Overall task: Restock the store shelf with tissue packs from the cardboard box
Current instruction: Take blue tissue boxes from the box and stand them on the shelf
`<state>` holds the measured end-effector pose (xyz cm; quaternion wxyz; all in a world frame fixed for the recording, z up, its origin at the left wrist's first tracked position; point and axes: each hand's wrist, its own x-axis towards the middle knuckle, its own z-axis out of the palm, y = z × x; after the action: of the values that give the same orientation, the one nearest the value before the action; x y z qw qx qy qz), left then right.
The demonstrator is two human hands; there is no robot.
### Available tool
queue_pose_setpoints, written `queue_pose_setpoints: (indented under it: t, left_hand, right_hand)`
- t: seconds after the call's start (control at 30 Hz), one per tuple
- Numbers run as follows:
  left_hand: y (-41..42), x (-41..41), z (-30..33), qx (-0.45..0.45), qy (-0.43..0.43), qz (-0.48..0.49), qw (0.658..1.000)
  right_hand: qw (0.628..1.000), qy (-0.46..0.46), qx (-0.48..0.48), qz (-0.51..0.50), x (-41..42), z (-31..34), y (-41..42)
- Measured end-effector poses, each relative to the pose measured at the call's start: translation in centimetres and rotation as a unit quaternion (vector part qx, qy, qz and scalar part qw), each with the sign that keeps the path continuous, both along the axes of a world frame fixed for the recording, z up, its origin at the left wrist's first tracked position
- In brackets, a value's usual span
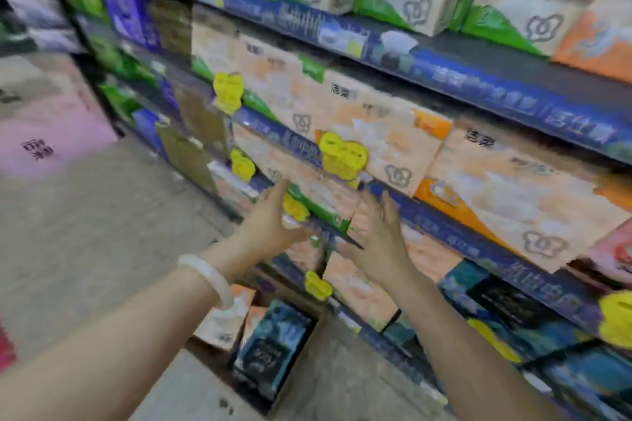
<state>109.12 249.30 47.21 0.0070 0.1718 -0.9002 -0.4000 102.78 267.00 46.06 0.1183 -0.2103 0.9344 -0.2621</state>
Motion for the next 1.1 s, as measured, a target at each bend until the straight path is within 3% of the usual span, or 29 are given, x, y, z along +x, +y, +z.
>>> queue_pose_setpoints:
  t: [0.17,0.5,0.77,1.03,1.1]
  left_hand:
    - [-6.8,3.8,-8.1,0.058,-0.096,0.088,0.990]
    - [-13.0,4.1,-27.8,0.083,-0.260,0.131,0.953]
    - [-15.2,3.4,-45.6,0.149,-0.358,0.107,0.916]
    - [-16.5,3.1,-59.6,0.188,-0.408,0.008,0.893]
    - [-16.3,2.4,-62.7,0.191,-0.407,-0.015,0.893]
  right_hand:
    - [0.991,-0.115,0.049,0.041,1.4,-8.0,-6.0]
    - [0.954,-0.276,0.117,0.021,0.6,-30.0,-12.2]
    - [0.916,-0.368,0.079,-0.137,3.9,-46.8,-12.3]
    - [0.863,-0.390,0.030,-0.321,5.9,-60.5,-14.3]
    - [0.851,-0.379,0.065,-0.358,6.0,-62.8,-15.0]
